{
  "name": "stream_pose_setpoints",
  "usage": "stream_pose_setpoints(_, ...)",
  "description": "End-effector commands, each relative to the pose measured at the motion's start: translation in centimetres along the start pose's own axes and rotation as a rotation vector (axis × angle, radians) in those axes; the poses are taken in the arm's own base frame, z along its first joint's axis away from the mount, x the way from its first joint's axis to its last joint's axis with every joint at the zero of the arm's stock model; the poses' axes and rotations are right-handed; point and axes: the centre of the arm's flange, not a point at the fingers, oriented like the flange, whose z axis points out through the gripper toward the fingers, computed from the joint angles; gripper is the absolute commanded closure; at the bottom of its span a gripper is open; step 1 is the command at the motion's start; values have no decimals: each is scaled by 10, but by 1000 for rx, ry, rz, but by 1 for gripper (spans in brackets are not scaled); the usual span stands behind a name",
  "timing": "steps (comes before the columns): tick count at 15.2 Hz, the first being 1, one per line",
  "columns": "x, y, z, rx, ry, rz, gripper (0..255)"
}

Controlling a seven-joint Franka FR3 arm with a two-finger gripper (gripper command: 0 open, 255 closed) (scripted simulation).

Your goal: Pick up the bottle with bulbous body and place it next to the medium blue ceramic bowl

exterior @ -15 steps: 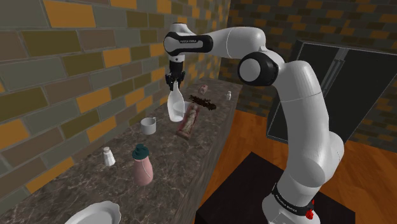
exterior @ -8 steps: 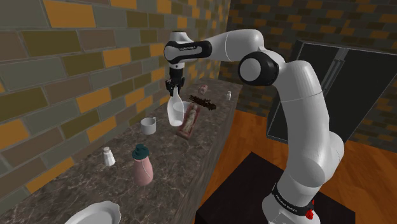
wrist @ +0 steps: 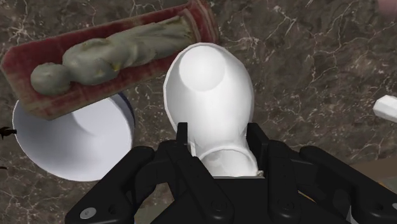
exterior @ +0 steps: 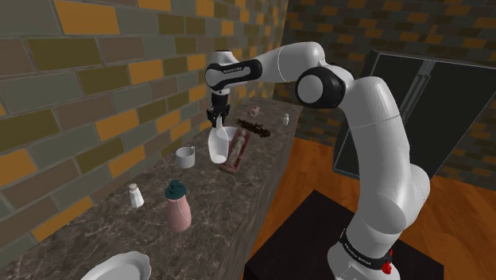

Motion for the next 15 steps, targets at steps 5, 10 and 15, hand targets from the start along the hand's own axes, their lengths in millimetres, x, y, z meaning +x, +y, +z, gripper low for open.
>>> stream_pose_setpoints(5,-3,0,33,0,-1,0,255)
stream_pose_setpoints(10,-4,-1,55,0,-1,0,255)
stream_pose_setpoints(15,-4,-1,55,0,-1,0,255)
